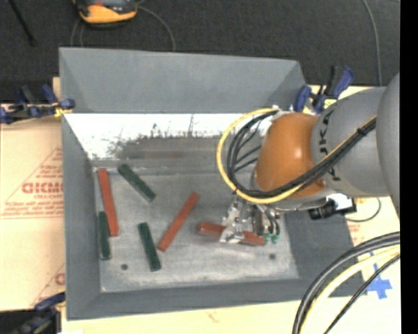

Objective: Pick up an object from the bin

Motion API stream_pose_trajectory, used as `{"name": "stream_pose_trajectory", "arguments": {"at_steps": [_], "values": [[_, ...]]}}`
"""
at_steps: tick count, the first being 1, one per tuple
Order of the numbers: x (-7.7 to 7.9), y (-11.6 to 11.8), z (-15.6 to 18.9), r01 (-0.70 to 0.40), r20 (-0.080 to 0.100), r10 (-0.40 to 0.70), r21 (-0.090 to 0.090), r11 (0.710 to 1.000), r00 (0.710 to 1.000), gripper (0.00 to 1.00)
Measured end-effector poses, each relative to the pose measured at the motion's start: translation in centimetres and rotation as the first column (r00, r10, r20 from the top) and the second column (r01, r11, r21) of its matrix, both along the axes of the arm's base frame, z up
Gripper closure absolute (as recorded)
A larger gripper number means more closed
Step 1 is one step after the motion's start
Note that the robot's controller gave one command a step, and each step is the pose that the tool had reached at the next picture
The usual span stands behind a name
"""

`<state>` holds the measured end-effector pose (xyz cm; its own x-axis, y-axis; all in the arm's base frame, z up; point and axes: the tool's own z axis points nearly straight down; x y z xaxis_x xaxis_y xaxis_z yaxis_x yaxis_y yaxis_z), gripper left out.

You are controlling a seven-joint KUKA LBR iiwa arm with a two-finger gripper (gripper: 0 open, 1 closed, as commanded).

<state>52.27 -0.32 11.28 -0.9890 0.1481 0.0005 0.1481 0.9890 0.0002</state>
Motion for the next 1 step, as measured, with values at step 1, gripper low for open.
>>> {"name": "stream_pose_trajectory", "arguments": {"at_steps": [1], "values": [[0.07,-0.02,1.29,-0.002,0.003,0.002,0.0,1.0,1.0,1.0]]}}
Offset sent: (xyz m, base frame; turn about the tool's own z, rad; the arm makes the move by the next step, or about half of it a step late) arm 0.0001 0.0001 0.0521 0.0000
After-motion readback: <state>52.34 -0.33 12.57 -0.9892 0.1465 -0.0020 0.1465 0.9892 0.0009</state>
